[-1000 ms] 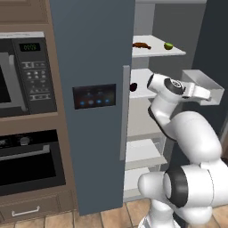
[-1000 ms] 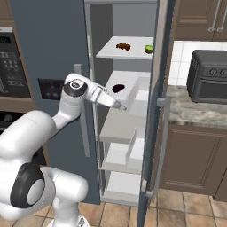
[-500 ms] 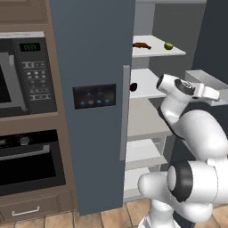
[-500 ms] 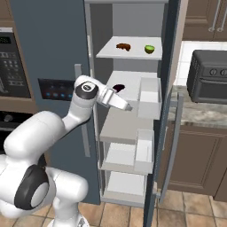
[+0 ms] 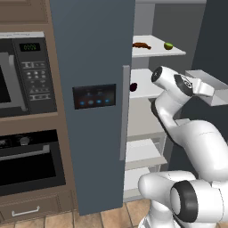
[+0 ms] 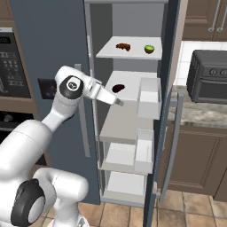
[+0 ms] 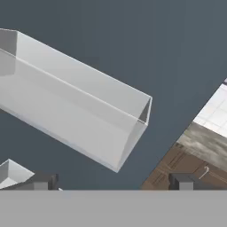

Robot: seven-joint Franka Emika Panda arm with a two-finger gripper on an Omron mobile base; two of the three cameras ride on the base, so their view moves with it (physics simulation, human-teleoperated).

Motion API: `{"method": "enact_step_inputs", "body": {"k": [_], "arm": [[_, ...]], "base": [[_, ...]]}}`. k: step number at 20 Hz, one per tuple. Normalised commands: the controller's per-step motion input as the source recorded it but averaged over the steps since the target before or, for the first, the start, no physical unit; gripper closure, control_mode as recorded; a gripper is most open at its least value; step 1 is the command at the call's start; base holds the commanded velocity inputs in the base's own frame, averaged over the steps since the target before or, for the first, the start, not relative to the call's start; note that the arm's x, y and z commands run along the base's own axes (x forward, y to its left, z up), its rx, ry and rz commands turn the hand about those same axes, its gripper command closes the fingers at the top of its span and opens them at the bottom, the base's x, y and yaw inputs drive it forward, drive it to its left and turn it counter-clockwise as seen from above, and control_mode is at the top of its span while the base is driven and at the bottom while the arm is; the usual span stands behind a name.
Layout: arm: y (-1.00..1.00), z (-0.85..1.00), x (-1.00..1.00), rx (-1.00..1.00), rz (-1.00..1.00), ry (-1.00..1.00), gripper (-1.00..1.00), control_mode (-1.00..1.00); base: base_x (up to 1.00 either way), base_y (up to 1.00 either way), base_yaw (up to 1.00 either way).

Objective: Open the fridge, remove the kiwi, eggplant, and chicken drumstick, and place them on any counter.

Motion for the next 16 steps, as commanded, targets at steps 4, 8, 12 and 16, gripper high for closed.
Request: {"method": "enact_step_inputs", "body": {"k": [4, 8, 12, 16], "arm": [[0.6, 0.09, 0.01, 0.21, 0.74, 0.05, -1.0, -1.0], [0.38, 0.0, 0.01, 0.25, 0.81, 0.04, -1.0, -1.0], [0.28, 0.0, 0.0, 0.28, 0.79, -0.01, -1.0, -1.0], [0.51, 0.0, 0.13, 0.33, 0.58, -0.03, -1.0, -1.0]], "base": [[0.0, 0.0, 0.0], [0.0, 0.0, 0.0], [0.0, 0.0, 0.0], [0.0, 0.0, 0.0]]}}
